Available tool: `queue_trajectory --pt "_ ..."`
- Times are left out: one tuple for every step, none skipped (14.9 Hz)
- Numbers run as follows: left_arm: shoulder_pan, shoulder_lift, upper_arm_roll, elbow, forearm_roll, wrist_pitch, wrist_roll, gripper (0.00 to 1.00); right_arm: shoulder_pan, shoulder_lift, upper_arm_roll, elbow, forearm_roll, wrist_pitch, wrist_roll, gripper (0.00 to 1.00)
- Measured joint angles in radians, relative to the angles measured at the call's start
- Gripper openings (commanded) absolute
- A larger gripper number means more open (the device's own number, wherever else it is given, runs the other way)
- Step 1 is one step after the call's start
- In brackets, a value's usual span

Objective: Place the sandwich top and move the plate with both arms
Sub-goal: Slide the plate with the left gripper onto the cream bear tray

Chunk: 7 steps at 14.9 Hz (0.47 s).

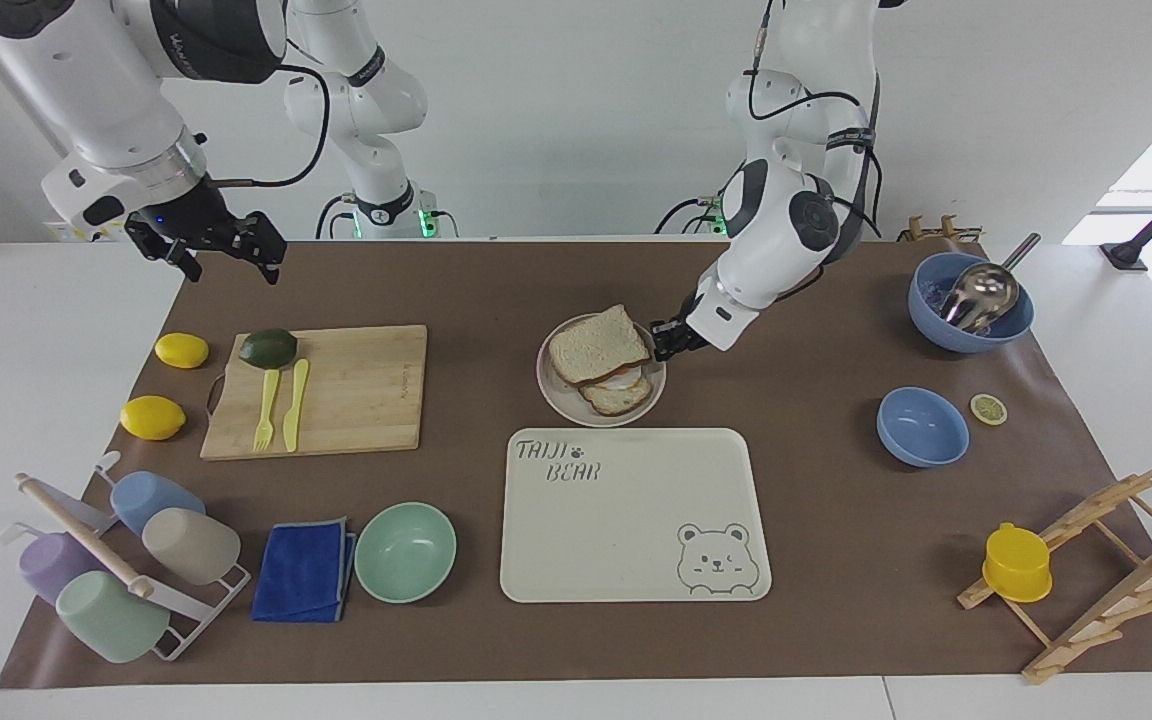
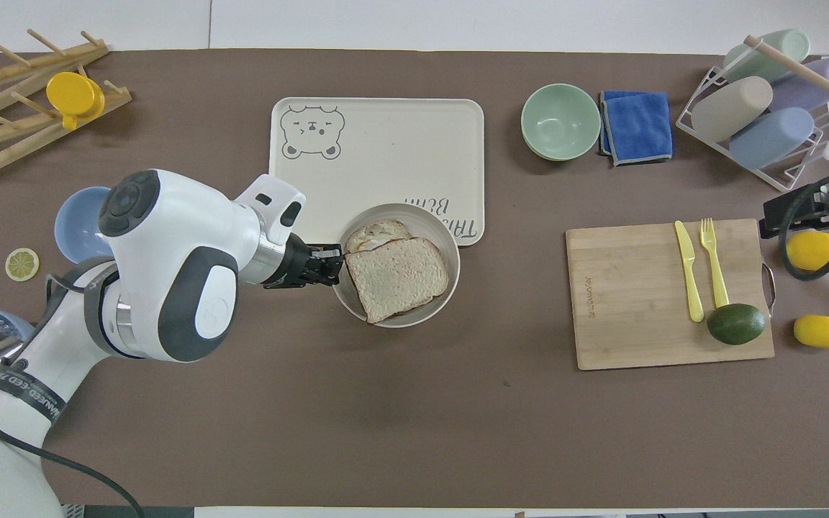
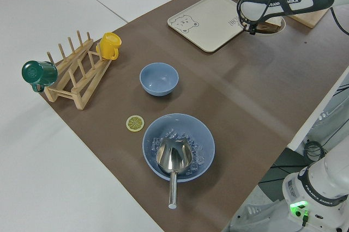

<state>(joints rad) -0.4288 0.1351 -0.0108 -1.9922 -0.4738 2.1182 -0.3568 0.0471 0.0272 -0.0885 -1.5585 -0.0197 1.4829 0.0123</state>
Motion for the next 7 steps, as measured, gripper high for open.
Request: queue_trajectory --pt "0.024 0.033 0.001 0.057 0.000 -0.019 0.003 0.00 0.000 0.000 0.000 0.000 0.000 0.000 0.000 1.00" --pt "0.047 0.080 0.001 0.130 0.000 -0.041 0.008 0.00 0.000 0.000 0.000 0.001 0.000 0.003 0.000 1.00" --pt "0.065 0.140 0.002 0.216 0.000 -0.064 0.012 0.00 0.000 0.000 0.000 0.001 0.000 0.007 0.000 1.00" --pt "0.078 0.202 0.003 0.297 0.000 -0.082 0.014 0.00 0.000 0.000 0.000 0.001 0.000 0.009 0.000 1.00" --pt "0.090 0.259 0.003 0.361 0.001 -0.092 0.018 0.00 0.000 0.000 0.000 0.001 0.000 0.009 0.000 1.00" --pt "0.101 0.309 0.003 0.407 0.003 -0.095 0.033 0.00 0.000 0.000 0.001 0.001 0.000 0.009 0.000 1.00" --pt "0.109 0.350 0.004 0.437 0.004 -0.095 0.057 0.00 0.001 0.000 0.001 0.001 0.000 0.009 -0.001 1.00"
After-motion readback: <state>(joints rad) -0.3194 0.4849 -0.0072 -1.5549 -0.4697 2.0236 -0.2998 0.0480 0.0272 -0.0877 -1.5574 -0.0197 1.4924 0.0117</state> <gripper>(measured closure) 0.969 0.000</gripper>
